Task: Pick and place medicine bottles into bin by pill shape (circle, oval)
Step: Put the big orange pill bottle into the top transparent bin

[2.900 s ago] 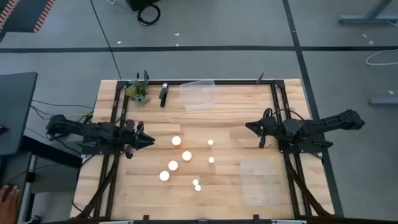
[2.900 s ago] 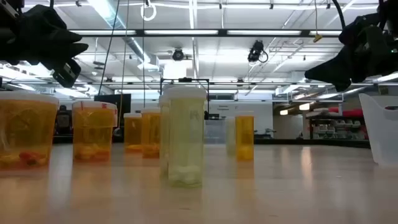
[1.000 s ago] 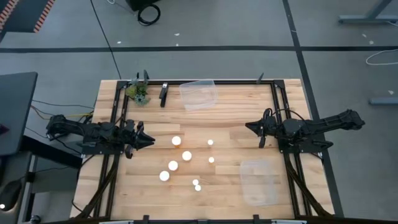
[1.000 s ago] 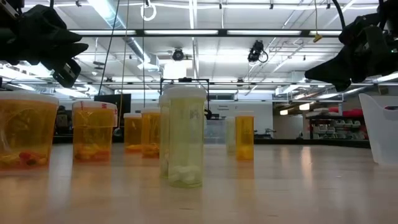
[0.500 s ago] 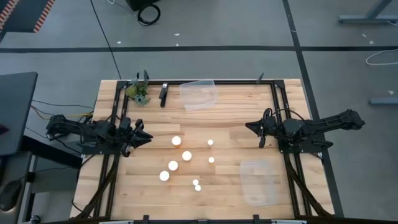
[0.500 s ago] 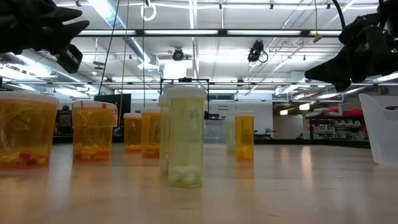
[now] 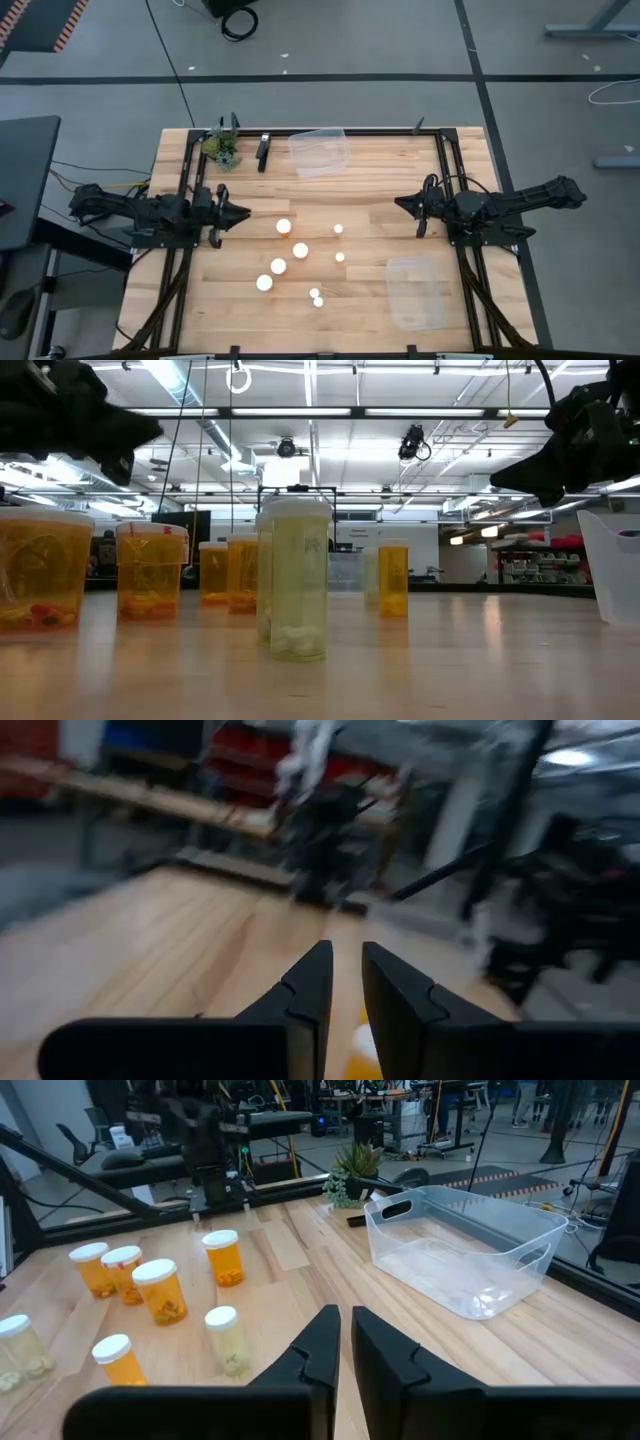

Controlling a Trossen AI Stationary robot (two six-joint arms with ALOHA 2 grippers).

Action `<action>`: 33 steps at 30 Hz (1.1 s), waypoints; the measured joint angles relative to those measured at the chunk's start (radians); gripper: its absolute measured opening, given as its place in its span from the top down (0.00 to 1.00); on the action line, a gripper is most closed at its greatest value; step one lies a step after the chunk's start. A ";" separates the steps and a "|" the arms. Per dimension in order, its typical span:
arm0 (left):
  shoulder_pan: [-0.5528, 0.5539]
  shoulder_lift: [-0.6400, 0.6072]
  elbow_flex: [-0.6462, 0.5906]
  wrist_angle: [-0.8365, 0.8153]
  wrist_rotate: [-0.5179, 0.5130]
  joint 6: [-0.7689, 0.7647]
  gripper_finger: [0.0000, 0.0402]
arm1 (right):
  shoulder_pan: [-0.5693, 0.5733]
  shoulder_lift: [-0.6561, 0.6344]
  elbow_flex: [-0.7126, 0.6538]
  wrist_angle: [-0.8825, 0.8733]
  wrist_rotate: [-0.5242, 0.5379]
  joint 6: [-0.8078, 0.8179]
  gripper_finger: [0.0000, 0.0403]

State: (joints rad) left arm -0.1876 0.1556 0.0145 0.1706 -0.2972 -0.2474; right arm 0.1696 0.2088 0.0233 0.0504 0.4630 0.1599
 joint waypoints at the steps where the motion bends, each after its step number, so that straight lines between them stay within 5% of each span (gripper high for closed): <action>1: 0.014 0.025 0.012 -0.027 -0.008 -0.003 0.83 | 0.000 0.000 0.000 0.000 0.000 0.000 0.91; 14: 0.114 0.373 0.187 -0.145 0.002 -0.082 0.65 | 0.000 0.000 0.000 0.000 0.000 0.000 0.91; 23: 0.209 0.604 0.291 -0.191 0.156 -0.076 0.52 | 0.000 0.000 0.000 0.000 0.000 0.000 0.91; 33: 0.290 0.840 0.494 -0.455 0.244 0.075 0.40 | 0.000 0.000 0.000 0.000 0.000 0.000 0.91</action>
State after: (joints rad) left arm 0.1024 0.9954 0.5087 -0.2839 -0.0534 -0.1729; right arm 0.1699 0.2089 0.0231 0.0502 0.4629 0.1600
